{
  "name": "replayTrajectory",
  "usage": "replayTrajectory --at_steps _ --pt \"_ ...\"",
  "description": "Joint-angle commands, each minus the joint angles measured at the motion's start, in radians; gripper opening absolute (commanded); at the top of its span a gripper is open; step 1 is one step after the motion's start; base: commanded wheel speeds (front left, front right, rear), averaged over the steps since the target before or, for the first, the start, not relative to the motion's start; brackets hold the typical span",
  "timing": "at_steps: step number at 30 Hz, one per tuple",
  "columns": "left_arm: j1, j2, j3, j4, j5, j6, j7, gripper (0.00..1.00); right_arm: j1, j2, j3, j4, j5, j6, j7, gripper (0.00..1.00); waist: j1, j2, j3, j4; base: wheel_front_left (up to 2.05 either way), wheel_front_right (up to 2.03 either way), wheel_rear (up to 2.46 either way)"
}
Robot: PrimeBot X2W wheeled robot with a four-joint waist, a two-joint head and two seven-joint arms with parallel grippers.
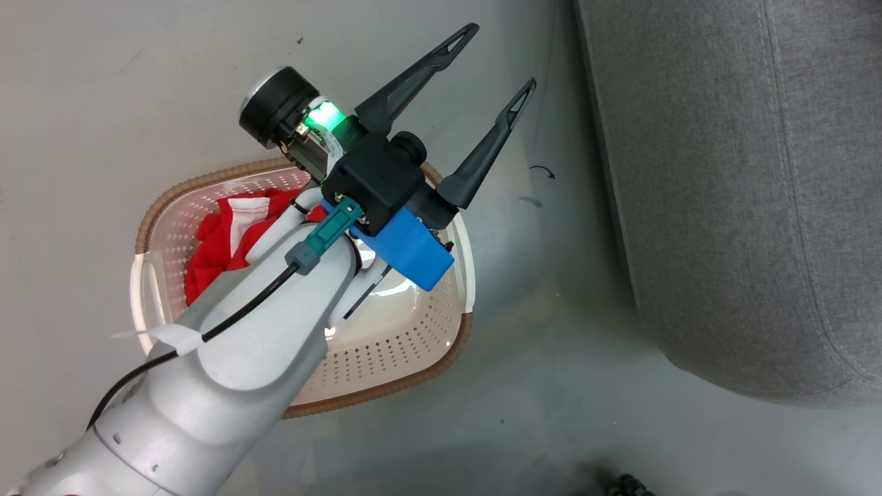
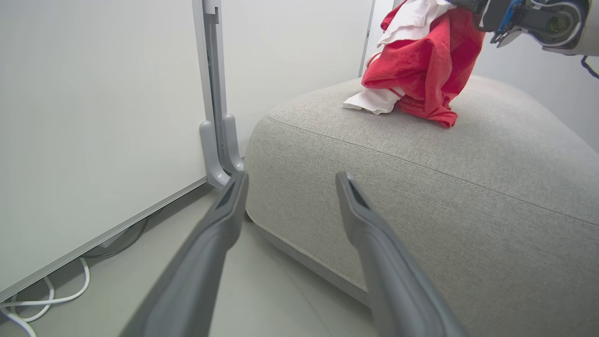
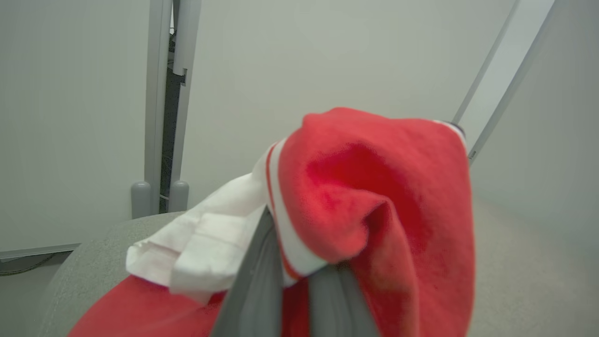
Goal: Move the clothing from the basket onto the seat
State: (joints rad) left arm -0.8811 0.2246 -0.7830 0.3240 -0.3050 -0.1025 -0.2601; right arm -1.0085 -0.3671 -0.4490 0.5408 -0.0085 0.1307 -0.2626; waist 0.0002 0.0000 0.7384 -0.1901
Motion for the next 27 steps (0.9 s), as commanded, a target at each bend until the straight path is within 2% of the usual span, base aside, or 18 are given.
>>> replayTrajectory --at_steps 1,11,12,13,17,27 --pt "-0.014 0.006 0.004 0.003 0.002 0.0 -0.004 1.0 0.023 0.006 -0.001 0.036 -0.005 0.0 -0.003 0.0 -0.0002 0.0 -0.001 0.0 0.0 0.0 0.0" --pt "-0.014 0.01 0.003 0.007 0.0 0.002 -0.005 1.0 0.068 0.046 0.023 0.2 0.004 0.0 -0.003 0.0 -0.0002 0.0 -0.014 0.0 0.0 0.0 0.0" --pt "-0.012 0.009 0.002 0.009 -0.001 0.002 -0.005 1.0 0.072 0.052 0.024 0.2 0.004 0.0 -0.003 0.11 -0.0002 0.0 -0.019 -0.001 0.0 0.0 0.0" --pt "-0.008 0.008 0.002 0.01 -0.002 0.003 -0.005 1.0 0.079 0.054 0.025 0.199 0.004 0.0 -0.003 1.0 -0.0002 0.0 -0.025 0.0 0.0 0.0 0.0" --pt "0.019 0.003 0.008 0.015 -0.01 0.009 -0.006 1.0 0.128 0.071 0.043 0.172 0.0 0.0 -0.003 1.0 -0.0002 0.0 -0.071 -0.002 0.0 0.0 0.0" --pt "0.119 -0.013 0.06 -0.005 -0.026 0.027 -0.006 1.0 0.369 0.114 0.071 0.057 0.0 0.0 -0.004 1.0 -0.0002 0.0 -0.212 0.008 0.0 0.0 0.0"
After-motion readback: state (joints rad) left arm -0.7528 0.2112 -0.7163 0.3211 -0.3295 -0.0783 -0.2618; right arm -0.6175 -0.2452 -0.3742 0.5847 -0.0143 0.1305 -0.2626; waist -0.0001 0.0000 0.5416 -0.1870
